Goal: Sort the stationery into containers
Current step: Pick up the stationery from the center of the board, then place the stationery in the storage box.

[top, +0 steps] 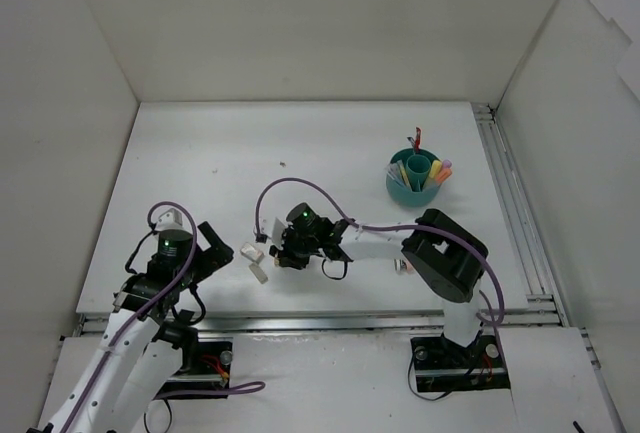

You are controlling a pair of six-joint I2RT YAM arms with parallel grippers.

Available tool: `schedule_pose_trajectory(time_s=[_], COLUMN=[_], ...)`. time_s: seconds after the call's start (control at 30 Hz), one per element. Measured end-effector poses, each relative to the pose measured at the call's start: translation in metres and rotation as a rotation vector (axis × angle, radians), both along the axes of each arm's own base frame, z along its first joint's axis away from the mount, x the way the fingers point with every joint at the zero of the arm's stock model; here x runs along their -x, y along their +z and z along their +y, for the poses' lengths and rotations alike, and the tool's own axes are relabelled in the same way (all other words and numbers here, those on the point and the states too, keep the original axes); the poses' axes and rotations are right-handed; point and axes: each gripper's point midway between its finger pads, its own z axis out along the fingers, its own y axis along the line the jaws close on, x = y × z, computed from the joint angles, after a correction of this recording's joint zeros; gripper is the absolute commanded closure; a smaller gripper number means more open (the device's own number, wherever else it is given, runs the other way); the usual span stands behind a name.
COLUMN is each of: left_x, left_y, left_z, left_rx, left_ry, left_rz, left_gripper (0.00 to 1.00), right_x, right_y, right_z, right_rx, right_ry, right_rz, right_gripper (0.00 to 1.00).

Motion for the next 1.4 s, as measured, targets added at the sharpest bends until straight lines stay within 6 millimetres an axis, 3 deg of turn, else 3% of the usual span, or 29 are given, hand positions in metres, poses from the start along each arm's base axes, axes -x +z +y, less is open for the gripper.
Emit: schedule_pose_trajectory(time_s=[0.13, 0.23, 0.3, 0.37, 0.47, 0.57, 0.63, 0.73, 0.9, 1.03, 1.17, 1.4], left_x=[0.001, 0.002, 0.003, 0.003, 0.001, 0.0, 0.0, 0.001, 0.007, 0.008, 0.003, -0.002], left_y=[-0.003, -0.008, -0.014, -0.019, -0.026, -0.032, -0.036, -0.043, -0.055, -0.055, -0.053, -0.056], left_z=[0.0, -0.006, -0.013, -0.02, -0.033, -0.047, -0.055, -0.065, -0.078, -0.085, -0.087, -0.082], left_rx=[0.0, 0.012, 0.025, 0.041, 0.064, 0.089, 0.1, 0.106, 0.092, 0.078, 0.056, 0.036], left_ry=[-0.002, -0.043, -0.085, -0.128, -0.195, -0.258, -0.297, -0.34, -0.4, -0.428, -0.422, -0.368], left_rz=[0.006, 0.012, 0.027, 0.044, 0.067, 0.092, 0.107, 0.134, 0.184, 0.194, 0.195, 0.202], left_gripper=[0.0, 0.0, 0.0, 0.0, 0.0, 0.0, 0.0, 0.0, 0.0, 0.0, 0.0, 0.0], right_x=[-0.002, -0.002, -0.007, -0.026, -0.08, -0.122, -0.14, -0.153, -0.166, -0.175, -0.186, -0.206], right_y=[0.001, 0.003, 0.013, 0.031, 0.083, 0.135, 0.164, 0.183, 0.172, 0.161, 0.152, 0.14], right_z=[-0.001, -0.018, -0.029, -0.045, -0.085, -0.143, -0.188, -0.242, -0.312, -0.344, -0.354, -0.348], right_rx=[-0.008, 0.007, -0.003, -0.027, -0.103, -0.162, -0.181, -0.179, -0.087, -0.031, -0.011, -0.004], right_ry=[-0.023, -0.084, -0.147, -0.252, -0.49, -0.731, -0.894, -1.076, -1.294, -1.387, -1.407, -1.381], right_rz=[-0.027, -0.05, -0.059, -0.083, -0.176, -0.283, -0.344, -0.39, -0.36, -0.316, -0.275, -0.222], right_gripper=[1.0, 1.0, 1.0, 1.0, 1.0, 1.0, 1.0, 1.0, 1.0, 0.99, 0.98, 0.92])
